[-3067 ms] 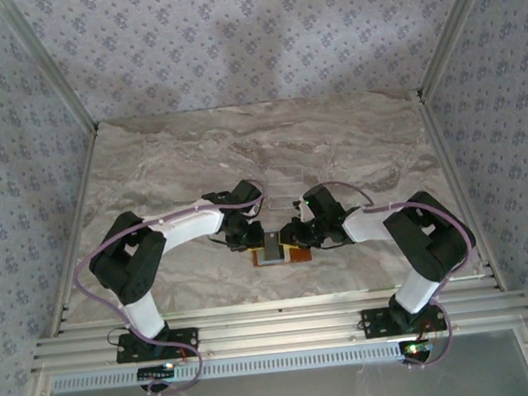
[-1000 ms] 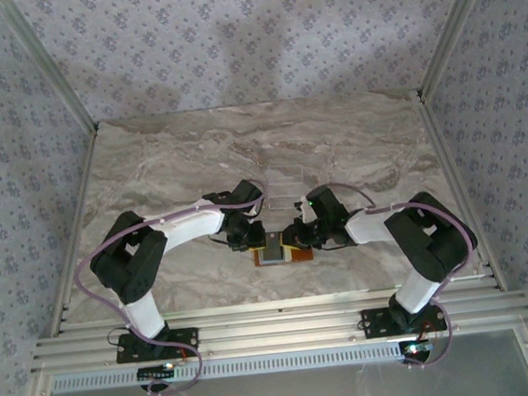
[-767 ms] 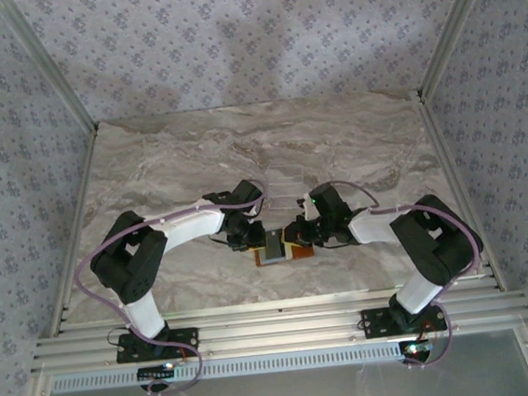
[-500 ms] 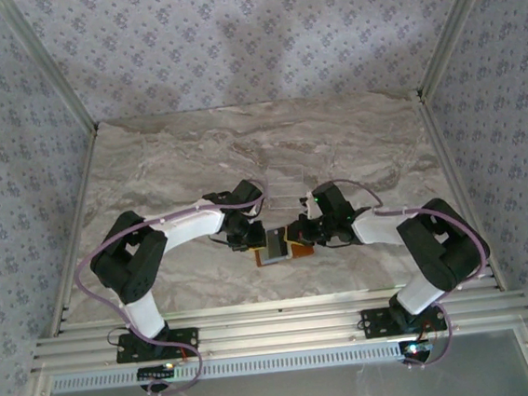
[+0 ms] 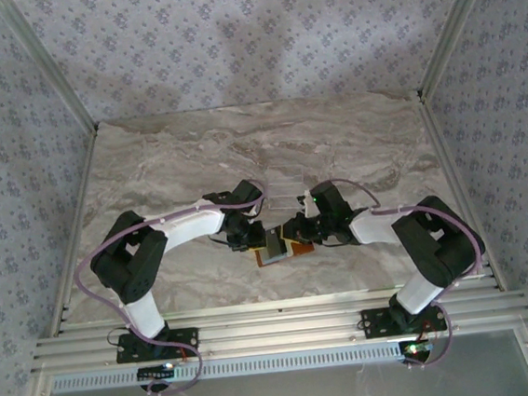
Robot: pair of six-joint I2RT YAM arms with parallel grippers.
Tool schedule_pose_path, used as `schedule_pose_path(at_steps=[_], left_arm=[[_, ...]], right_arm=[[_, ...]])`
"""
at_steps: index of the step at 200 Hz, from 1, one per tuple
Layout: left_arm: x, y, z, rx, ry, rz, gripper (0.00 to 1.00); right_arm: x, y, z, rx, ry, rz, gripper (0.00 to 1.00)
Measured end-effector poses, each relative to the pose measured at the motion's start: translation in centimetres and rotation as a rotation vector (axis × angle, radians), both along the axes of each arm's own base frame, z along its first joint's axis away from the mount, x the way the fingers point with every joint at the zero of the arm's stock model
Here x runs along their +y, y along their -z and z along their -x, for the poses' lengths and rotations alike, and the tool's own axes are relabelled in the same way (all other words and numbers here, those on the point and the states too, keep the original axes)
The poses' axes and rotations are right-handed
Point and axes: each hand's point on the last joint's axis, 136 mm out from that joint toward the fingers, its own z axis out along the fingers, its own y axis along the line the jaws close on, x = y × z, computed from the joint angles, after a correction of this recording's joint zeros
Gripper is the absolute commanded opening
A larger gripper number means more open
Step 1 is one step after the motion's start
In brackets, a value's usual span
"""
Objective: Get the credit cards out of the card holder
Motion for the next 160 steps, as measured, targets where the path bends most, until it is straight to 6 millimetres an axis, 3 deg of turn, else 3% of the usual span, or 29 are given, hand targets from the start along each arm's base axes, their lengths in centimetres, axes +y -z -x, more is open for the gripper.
schedule_pose_path(at_steps=[62, 160], left_arm=[[0.0, 0.0, 0.0, -0.001, 0.0, 0.001, 0.2], [-0.2, -0.1, 0.0, -0.003, 0.003, 0.007, 0.26]], right_arm=[[-0.4, 0.4, 0.2, 0.01, 0.003, 0.028, 0.0], [-3.3, -1.9, 0.1, -0.117, -0.055, 0.216, 0.0]])
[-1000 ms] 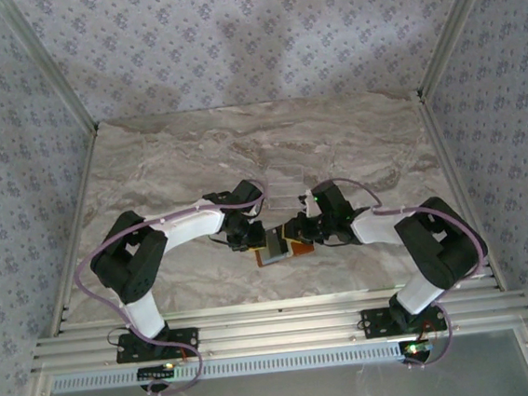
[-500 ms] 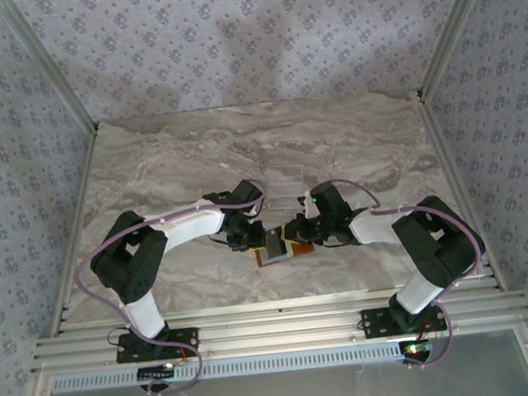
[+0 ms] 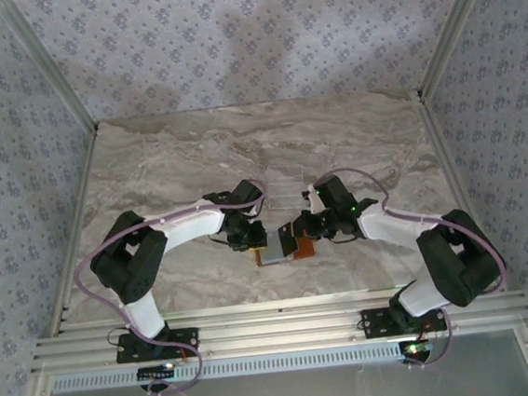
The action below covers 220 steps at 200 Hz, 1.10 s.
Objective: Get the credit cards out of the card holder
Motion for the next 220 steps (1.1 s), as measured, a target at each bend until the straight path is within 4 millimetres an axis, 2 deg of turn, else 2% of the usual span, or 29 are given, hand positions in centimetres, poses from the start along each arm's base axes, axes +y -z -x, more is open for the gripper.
schedule_pose_path(at_steps=[40, 98, 159, 220], left_arm=[[0.0, 0.0, 0.0, 0.0, 0.002, 0.0, 0.3], [0.3, -0.1, 0.1, -0.002, -0.001, -0.011, 0.32], [0.8, -1.5, 0.0, -0.04, -0.009, -0.017, 0.33], [1.6, -1.5, 0.2, -0.052, -0.017, -0.03, 0.34]], right_arm=[[-1.0, -1.6, -0.4, -0.093, -0.064, 0.079, 0.0], [-1.7, -4.7, -2.5, -0.291, -0.194, 0.174, 0.0], [-1.2, -8.9, -4.9, -0.579, -0.505, 0.242, 0.0], [0.0, -9.7, -8.5, -0.685, -0.795, 0.34, 0.0]])
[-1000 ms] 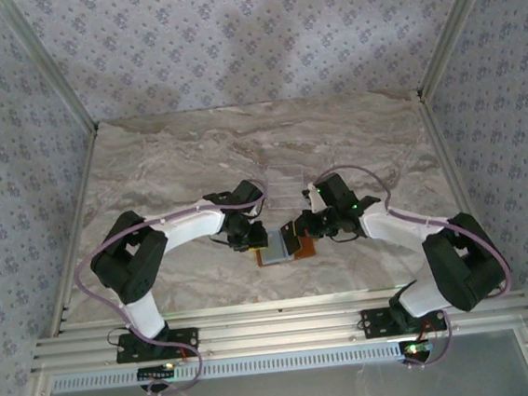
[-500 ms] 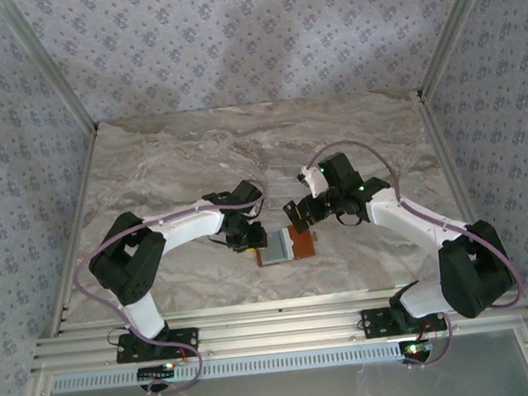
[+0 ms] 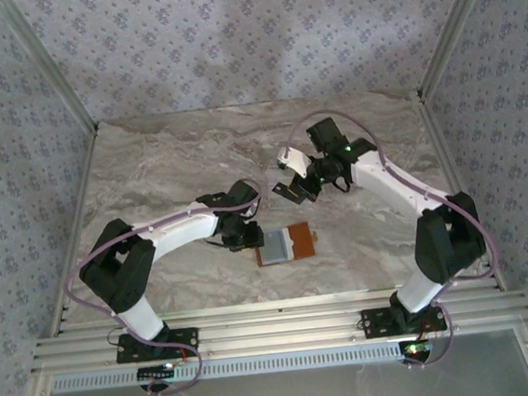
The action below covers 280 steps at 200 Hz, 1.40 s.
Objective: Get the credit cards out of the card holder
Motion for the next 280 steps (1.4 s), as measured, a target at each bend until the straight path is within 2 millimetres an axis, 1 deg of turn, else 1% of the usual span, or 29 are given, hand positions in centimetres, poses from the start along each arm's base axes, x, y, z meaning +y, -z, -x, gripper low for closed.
schedule_pose_path(at_steps=[28, 69, 94, 128, 175, 211, 246, 275, 280], left_arm=[[0.6, 0.1, 0.1, 0.004, -0.013, -0.004, 0.34], [1.4, 0.1, -0.1, 0.006, -0.035, -0.006, 0.34], [1.9, 0.1, -0.2, 0.006, -0.047, -0.005, 0.34], [2.5, 0.4, -0.1, 0.013, -0.058, -0.012, 0.34], [3.0, 0.8, 0.1, 0.022, -0.067, -0.02, 0.34], [3.0, 0.7, 0.0, 0.023, -0.067, -0.016, 0.34], [3.0, 0.7, -0.1, 0.023, -0.07, -0.015, 0.34], [3.1, 0.7, -0.1, 0.023, -0.072, -0.015, 0.34], [3.1, 0.7, -0.1, 0.023, -0.072, -0.015, 0.34]], right_arm=[[0.1, 0.4, -1.7, -0.02, -0.084, 0.072, 0.0], [0.2, 1.9, -3.4, -0.005, -0.187, 0.17, 0.0], [0.2, 2.9, -4.0, 0.018, -0.229, 0.212, 0.0], [0.2, 4.2, -4.3, 0.051, -0.268, 0.247, 0.0], [0.5, 6.2, -4.4, 0.099, -0.314, 0.281, 0.0], [0.8, 7.5, -3.4, 0.146, -0.356, 0.301, 0.0], [0.9, 8.5, -2.7, 0.188, -0.377, 0.312, 0.0], [0.8, 8.9, -2.2, 0.215, -0.384, 0.316, 0.0], [0.8, 8.9, -2.2, 0.216, -0.384, 0.317, 0.03]])
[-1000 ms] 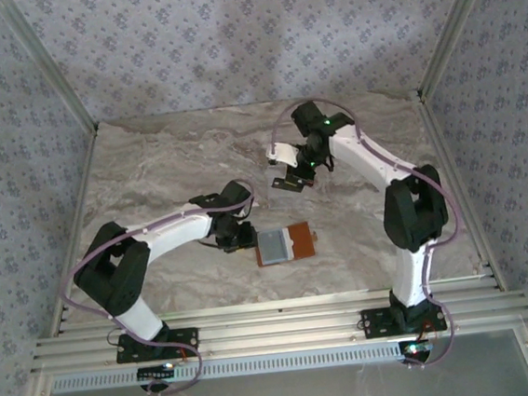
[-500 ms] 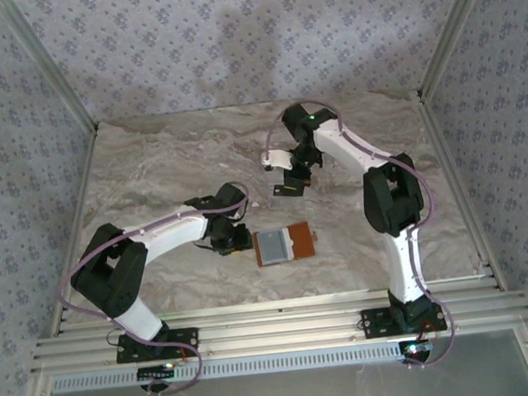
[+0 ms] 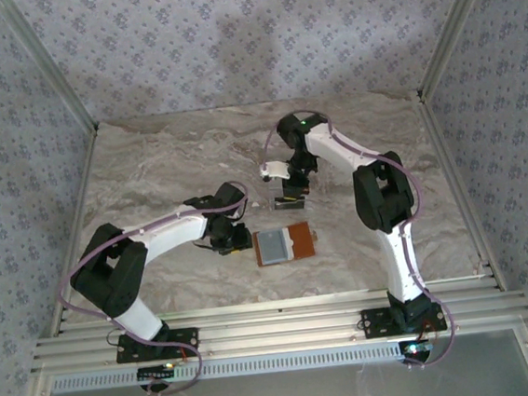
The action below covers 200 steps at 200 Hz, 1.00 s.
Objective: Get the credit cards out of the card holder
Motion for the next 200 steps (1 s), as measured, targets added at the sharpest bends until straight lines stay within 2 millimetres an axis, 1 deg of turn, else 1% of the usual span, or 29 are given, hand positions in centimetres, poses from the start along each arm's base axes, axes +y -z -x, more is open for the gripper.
schedule_pose_path(at_steps=[23, 45, 62, 84, 104, 128, 146, 156, 179, 200], left_arm=[[0.0, 0.0, 0.0, 0.001, 0.0, -0.001, 0.34], [0.0, 0.0, 0.0, 0.001, 0.0, -0.002, 0.34], [0.0, 0.0, 0.0, 0.001, 0.0, -0.001, 0.34], [0.0, 0.0, 0.0, 0.001, 0.0, -0.002, 0.34], [0.0, 0.0, 0.0, 0.001, 0.0, -0.001, 0.34], [0.0, 0.0, 0.0, 0.001, 0.0, -0.001, 0.34], [0.0, -0.1, 0.0, 0.0, 0.0, -0.001, 0.34], [-0.1, -0.2, -0.2, -0.003, 0.0, 0.001, 0.34], [-0.7, -0.7, -0.8, -0.016, -0.001, 0.014, 0.34], [-1.1, -1.0, -1.2, -0.029, -0.001, 0.028, 0.34]], right_arm=[[0.0, 0.0, -0.1, -0.004, -0.001, 0.0, 0.21], [0.1, -0.1, -0.5, -0.022, 0.001, -0.003, 0.29], [0.3, -0.1, -1.0, -0.044, 0.003, -0.009, 0.31], [0.5, -0.2, -2.0, -0.089, 0.006, -0.018, 0.31], [0.7, -0.9, -2.7, -0.14, 0.012, -0.036, 0.32], [0.5, -2.6, -3.2, -0.219, 0.031, -0.052, 0.33], [0.3, -4.4, -3.5, -0.288, 0.054, -0.073, 0.34], [0.2, -5.4, -3.6, -0.326, 0.077, -0.087, 0.36], [0.0, -7.2, -3.4, -0.391, 0.154, -0.116, 0.39], [0.4, -8.0, -2.8, -0.397, 0.261, -0.151, 0.4]])
